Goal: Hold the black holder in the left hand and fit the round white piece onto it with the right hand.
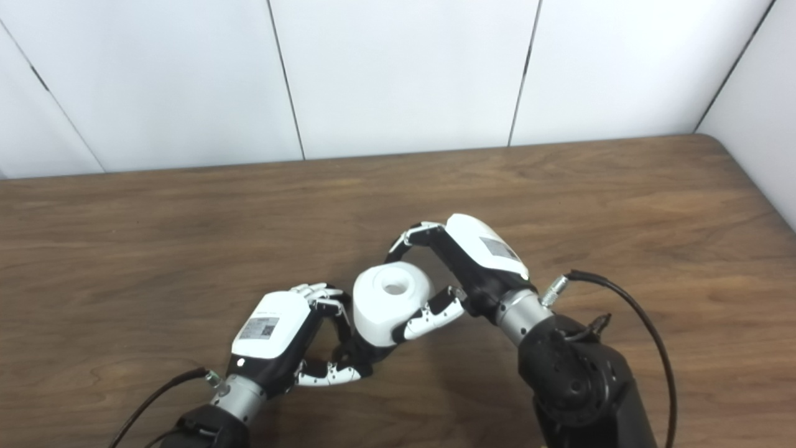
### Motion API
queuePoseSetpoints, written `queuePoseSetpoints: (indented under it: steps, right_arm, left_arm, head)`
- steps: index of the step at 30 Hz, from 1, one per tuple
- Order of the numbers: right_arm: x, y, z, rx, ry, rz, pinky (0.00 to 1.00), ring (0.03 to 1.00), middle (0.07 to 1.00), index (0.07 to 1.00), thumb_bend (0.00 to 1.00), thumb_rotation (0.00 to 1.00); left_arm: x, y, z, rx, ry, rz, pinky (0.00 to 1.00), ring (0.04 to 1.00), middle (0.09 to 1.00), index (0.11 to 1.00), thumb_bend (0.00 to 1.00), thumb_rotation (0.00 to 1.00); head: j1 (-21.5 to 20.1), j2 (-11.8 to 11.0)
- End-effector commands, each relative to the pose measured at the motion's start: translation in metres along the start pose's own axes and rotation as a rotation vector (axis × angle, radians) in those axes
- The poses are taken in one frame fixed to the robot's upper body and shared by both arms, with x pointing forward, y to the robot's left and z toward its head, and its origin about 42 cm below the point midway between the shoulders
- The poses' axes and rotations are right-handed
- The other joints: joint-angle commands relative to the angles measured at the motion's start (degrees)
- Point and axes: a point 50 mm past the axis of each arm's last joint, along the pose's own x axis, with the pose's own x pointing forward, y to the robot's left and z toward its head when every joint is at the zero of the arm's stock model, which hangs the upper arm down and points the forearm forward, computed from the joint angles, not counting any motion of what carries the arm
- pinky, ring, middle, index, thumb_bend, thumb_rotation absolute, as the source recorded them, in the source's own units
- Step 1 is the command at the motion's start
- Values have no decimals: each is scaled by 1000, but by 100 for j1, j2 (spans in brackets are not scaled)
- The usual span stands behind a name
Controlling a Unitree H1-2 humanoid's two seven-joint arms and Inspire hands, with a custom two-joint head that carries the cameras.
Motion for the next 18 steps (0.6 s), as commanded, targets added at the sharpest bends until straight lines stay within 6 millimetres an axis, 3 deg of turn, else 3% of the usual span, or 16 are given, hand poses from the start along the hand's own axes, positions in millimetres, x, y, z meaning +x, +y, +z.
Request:
queuePoseSetpoints:
  steps: [1, 18]
  right_arm:
    - [2, -7, 12, -16, -68, -57, 851, 886, 764, 482, 523, 138]
    - [6, 5, 13, 46, -63, -46, 802, 892, 771, 483, 522, 139]
  left_arm:
    - [-3, -16, 2, 15, 8, -102, 872, 861, 785, 488, 520, 48]
    - [-2, -16, 6, 24, 0, -107, 871, 857, 781, 488, 519, 47]
  head:
    - [2, 2]
    - [47, 23]
